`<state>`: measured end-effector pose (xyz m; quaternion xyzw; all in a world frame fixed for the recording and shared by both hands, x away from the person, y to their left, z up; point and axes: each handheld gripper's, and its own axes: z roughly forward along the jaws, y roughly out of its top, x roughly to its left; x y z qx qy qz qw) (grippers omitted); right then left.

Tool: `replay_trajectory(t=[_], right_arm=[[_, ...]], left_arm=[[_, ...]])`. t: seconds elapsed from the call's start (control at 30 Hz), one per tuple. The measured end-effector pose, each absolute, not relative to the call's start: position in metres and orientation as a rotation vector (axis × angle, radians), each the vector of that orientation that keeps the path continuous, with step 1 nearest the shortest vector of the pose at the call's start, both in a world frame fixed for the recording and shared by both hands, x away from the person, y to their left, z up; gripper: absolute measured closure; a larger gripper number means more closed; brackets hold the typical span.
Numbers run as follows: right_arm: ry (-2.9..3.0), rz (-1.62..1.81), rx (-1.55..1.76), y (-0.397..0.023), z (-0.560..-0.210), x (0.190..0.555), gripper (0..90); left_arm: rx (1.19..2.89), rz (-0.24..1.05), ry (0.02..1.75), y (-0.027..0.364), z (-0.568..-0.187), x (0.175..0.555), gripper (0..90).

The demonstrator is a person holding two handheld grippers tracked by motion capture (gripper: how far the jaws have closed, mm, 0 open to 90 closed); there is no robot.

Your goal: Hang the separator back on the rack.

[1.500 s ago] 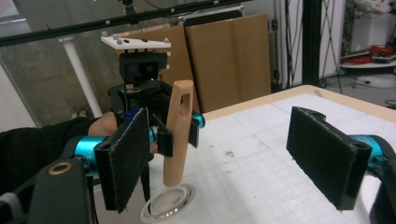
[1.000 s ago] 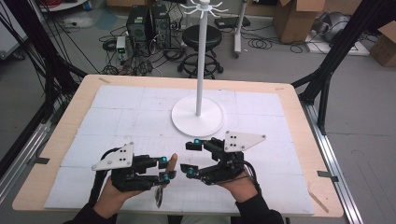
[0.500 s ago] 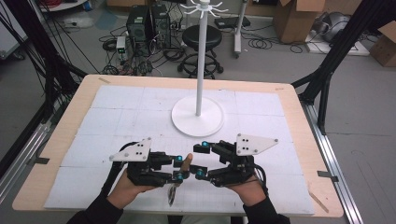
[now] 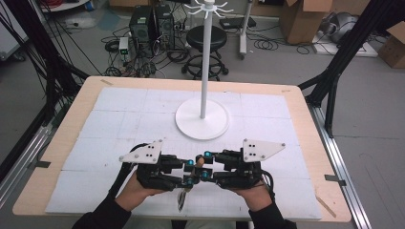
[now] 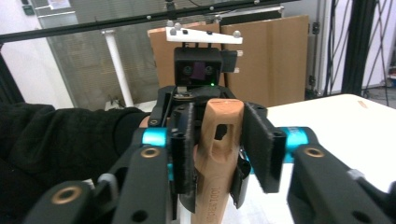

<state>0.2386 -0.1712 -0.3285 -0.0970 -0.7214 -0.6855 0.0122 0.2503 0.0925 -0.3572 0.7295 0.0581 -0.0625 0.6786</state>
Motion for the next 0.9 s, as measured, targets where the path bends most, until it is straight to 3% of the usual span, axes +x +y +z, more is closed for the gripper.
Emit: replay_trajectory(t=[0.2,0.4,0.5,0.8,0.9], right_arm=[[-2.237,-2.125,-0.317,-0.170,-0.327,0.238,70.1],[-2.295,-2.100,-0.421,-0.165,-0.319,0.235,70.6],[-2.315,-2.132,-0.475,-0.165,-0.314,0.234,70.6],[-2.326,-2.211,-0.708,-0.164,-0.302,0.228,70.5],[-2.308,-2.237,-0.764,-0.163,-0.301,0.227,70.6]], left_arm=[[1.635,-0.142,0.135,0.093,-0.357,0.249,66.5],[1.643,-0.098,0.206,0.092,-0.357,0.247,43.7],[1.654,-0.068,0.224,0.092,-0.358,0.246,40.6],[1.671,0.015,0.277,0.089,-0.359,0.243,43.3],[1.687,0.035,0.291,0.089,-0.359,0.244,49.8]])
